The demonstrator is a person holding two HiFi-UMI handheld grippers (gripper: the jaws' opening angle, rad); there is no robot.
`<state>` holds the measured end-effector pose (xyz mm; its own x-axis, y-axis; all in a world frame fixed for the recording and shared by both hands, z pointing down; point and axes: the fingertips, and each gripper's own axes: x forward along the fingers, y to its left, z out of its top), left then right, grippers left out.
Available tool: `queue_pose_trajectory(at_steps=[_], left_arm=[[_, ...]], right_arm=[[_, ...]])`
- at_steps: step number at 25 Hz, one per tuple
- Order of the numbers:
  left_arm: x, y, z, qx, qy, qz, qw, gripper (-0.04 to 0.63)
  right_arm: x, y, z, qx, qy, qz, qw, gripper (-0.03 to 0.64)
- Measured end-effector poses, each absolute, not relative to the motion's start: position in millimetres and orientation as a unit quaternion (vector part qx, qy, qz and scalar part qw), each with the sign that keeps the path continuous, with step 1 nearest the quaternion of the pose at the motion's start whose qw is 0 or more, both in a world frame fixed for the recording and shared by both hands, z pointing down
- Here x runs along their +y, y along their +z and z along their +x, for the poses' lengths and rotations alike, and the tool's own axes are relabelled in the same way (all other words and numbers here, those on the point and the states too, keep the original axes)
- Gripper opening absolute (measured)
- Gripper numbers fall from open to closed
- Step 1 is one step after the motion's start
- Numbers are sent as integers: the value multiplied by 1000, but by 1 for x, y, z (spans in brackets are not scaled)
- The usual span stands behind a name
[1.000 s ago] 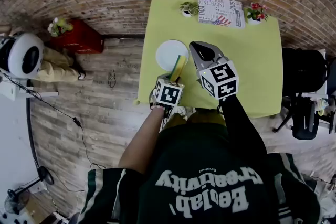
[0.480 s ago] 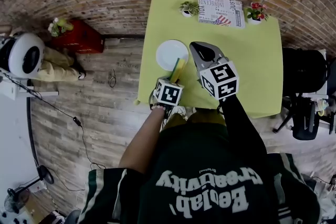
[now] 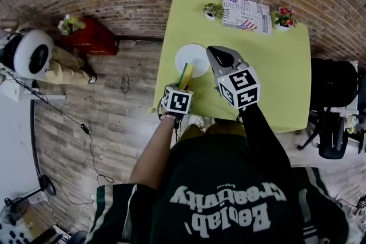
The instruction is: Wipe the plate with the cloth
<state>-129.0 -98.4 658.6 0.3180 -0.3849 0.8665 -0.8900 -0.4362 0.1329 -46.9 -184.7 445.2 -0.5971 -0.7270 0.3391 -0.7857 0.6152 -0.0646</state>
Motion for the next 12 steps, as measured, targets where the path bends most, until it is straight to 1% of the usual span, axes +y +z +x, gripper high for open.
queue_pose_trajectory(at_steps=[8,12], left_arm=[[-106,660,-168,-469,398,718,327,137],[-106,662,-167,-468,395,720,326,137]], right_arm=[[-184,442,-52,-889,99,423,142,13],[-184,441,-51,-888,99,425,142,14]])
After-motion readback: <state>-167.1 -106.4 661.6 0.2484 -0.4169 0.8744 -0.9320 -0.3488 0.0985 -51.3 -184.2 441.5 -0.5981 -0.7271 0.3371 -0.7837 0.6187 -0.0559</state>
